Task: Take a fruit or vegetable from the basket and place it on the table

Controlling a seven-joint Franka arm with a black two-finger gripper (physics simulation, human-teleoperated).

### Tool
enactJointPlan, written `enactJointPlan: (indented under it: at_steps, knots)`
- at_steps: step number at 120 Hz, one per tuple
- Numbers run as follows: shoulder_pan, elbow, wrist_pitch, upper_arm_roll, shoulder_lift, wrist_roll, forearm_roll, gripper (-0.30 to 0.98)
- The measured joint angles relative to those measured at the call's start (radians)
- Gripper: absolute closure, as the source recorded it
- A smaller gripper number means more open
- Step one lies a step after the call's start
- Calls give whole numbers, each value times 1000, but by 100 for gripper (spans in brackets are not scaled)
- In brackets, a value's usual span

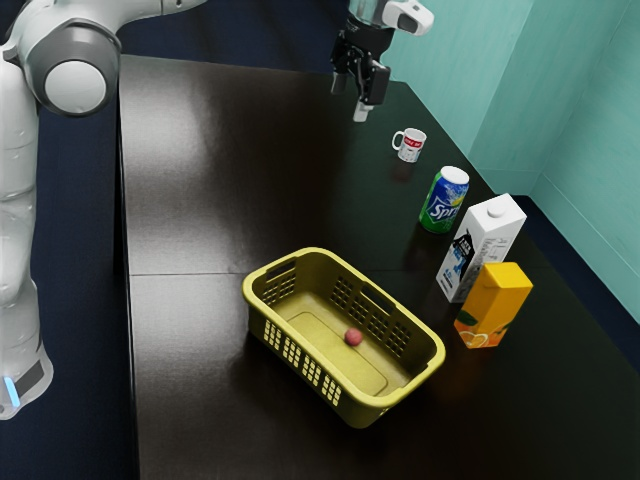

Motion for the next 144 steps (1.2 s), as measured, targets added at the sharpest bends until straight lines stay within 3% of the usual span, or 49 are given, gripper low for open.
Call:
enactJointPlan:
  at_steps: [24, 33, 51, 70, 86, 112, 119, 132, 144]
  knots:
    - [-1, 7, 0, 0, -3, -4, 0, 0]
    - [-3, 87, -8, -2, -37, -5, 0, 0]
    - [39, 172, -10, -117, -29, -7, -14, 0]
    - [-74, 176, 6, -175, 105, -19, -13, 0]
    - [-151, 166, 28, -178, 137, -108, -8, 0]
    - [-169, 155, 57, -176, 139, -254, -7, 0]
    - [-168, 70, 83, -175, 111, -284, -8, 0]
    - [-166, -232, 183, -195, -49, -334, -12, 0]
    - [-188, -381, 266, -204, -120, -373, -20, 0]
